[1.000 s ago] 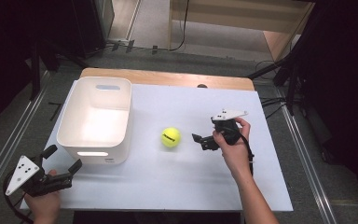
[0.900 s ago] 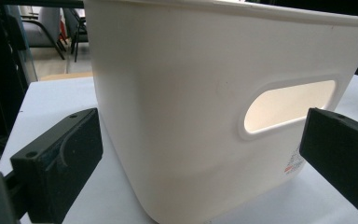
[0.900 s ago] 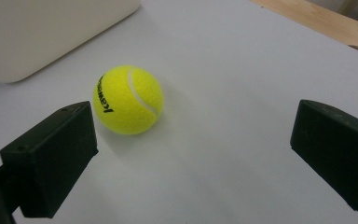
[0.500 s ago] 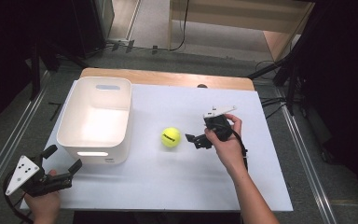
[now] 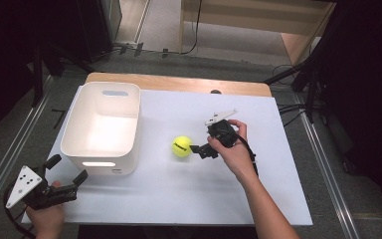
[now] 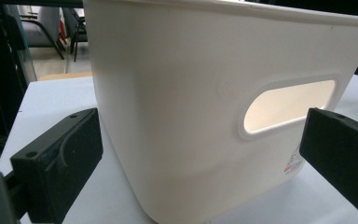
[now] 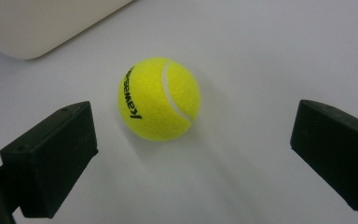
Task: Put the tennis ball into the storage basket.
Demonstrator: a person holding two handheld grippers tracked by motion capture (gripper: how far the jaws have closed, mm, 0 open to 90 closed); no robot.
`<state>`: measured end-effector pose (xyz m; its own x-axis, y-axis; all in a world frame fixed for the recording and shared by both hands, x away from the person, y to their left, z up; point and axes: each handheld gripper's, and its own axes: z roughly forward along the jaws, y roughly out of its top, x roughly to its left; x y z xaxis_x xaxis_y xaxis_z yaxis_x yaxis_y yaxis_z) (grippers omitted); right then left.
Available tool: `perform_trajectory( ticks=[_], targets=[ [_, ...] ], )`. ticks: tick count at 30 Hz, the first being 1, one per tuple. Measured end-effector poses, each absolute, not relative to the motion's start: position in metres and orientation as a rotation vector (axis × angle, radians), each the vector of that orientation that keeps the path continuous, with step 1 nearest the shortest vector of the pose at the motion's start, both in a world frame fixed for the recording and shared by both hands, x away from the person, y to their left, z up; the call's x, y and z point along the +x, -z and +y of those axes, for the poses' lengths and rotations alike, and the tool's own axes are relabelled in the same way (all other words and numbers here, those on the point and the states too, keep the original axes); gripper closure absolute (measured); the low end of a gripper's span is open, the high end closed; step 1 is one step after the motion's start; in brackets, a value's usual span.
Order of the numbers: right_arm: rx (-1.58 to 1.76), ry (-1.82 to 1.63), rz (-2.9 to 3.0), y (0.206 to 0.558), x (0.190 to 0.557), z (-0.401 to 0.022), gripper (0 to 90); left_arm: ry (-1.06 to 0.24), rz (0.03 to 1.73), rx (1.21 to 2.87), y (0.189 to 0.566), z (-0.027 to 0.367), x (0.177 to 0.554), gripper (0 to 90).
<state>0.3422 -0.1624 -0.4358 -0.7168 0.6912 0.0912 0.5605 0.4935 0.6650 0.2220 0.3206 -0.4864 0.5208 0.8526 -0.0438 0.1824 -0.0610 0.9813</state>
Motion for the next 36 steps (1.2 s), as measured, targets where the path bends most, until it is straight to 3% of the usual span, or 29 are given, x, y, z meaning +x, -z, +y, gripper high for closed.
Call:
perform_trajectory(
  ticks=[36],
  targets=[
    [0.953, -0.823, 2.785, 0.447, 0.364, -0.121, 0.0, -0.696, 0.911, 1.567, 0.487, 0.32, 0.223, 0.0]
  ],
)
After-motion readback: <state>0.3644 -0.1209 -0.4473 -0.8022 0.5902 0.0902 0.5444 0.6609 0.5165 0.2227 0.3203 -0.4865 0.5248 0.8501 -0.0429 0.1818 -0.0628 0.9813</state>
